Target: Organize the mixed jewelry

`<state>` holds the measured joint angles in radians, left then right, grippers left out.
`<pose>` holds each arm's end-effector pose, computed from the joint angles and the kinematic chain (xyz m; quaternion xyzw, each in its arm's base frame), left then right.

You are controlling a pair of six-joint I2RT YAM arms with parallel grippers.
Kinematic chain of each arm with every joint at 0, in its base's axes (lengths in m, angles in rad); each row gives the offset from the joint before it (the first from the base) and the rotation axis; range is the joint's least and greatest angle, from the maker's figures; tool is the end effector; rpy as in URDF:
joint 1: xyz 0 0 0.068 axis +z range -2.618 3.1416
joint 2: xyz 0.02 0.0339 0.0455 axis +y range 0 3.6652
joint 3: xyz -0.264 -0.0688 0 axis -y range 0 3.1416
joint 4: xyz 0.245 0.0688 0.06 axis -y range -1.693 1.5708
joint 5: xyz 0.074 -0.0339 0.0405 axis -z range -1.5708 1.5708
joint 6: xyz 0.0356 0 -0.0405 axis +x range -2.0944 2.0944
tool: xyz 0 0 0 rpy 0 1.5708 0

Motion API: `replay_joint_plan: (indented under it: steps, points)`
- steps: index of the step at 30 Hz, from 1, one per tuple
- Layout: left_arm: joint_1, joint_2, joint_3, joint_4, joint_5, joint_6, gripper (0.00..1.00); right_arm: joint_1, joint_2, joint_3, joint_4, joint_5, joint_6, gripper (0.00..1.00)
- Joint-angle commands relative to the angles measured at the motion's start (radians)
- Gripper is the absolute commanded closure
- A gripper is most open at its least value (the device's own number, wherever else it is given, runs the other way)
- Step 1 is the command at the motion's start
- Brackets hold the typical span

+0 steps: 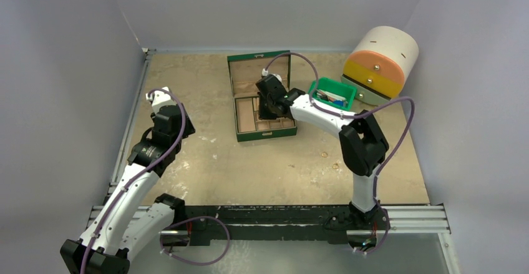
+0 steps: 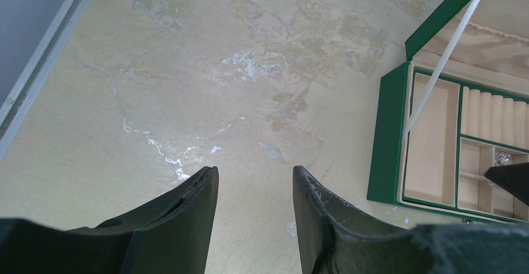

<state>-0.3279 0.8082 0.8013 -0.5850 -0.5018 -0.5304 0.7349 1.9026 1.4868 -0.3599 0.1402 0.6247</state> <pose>0.1668 -0.0387 0.3040 -0.2025 0.8388 0.0098 0.5053 0.3241 0.2862 0.2425 -0.0236 0.9198 0.1926 0.3409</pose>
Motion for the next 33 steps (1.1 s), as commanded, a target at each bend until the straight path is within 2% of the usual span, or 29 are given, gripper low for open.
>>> replay_joint_plan:
  steps: [1,10,23,33]
  points:
    - [-0.003,0.000,0.024,0.030,-0.017,0.011,0.53,0.003,0.029,0.066,0.036,0.028,-0.007,0.99]
    - [-0.003,0.000,0.025,0.028,-0.014,0.012,0.53,-0.007,0.089,0.108,0.037,0.034,0.011,0.94]
    - [-0.003,-0.003,0.025,0.027,-0.015,0.010,0.53,-0.012,0.085,0.116,0.032,0.053,0.024,0.78]
    - [-0.003,0.003,0.025,0.030,-0.011,0.010,0.53,-0.013,-0.059,-0.011,0.028,0.021,0.011,0.76]
